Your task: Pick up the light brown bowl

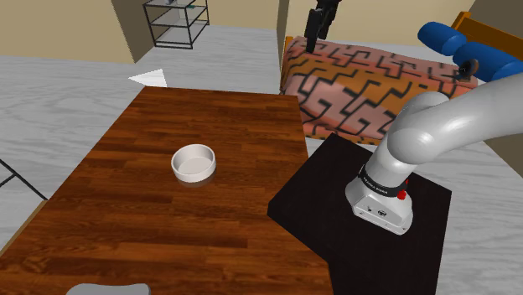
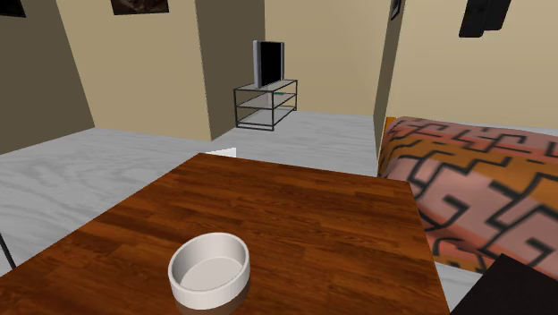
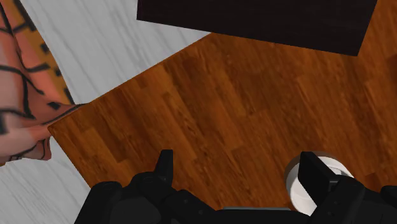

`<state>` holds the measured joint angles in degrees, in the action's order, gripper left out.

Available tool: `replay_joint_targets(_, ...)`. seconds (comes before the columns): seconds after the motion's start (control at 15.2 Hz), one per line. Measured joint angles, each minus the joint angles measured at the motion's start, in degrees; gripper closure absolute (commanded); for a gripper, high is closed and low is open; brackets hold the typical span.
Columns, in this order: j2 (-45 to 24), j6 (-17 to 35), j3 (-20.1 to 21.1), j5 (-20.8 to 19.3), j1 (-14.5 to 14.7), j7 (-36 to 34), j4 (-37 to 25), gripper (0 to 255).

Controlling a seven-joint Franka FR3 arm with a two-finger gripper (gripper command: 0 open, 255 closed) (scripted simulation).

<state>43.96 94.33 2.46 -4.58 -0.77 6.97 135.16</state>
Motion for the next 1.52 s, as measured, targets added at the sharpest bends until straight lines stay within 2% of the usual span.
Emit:
replay_joint_targets(0.2, -1.44, 2.16, 0.42, 0.32, 0.12, -0.72, 0.87, 0)
replay_joint_targets(0.73, -11.84, 15.64, 4.10, 2.40, 1.21, -6.15, 4.78, 0)
replay_joint_targets(1.32, -28.57, 30.29, 8.41, 2.40, 1.88, -12.86, 3.50, 0)
replay_joint_targets(1.52, -35.64, 34.34, 9.79, 1.31, 2.03, -15.66, 0.77, 0)
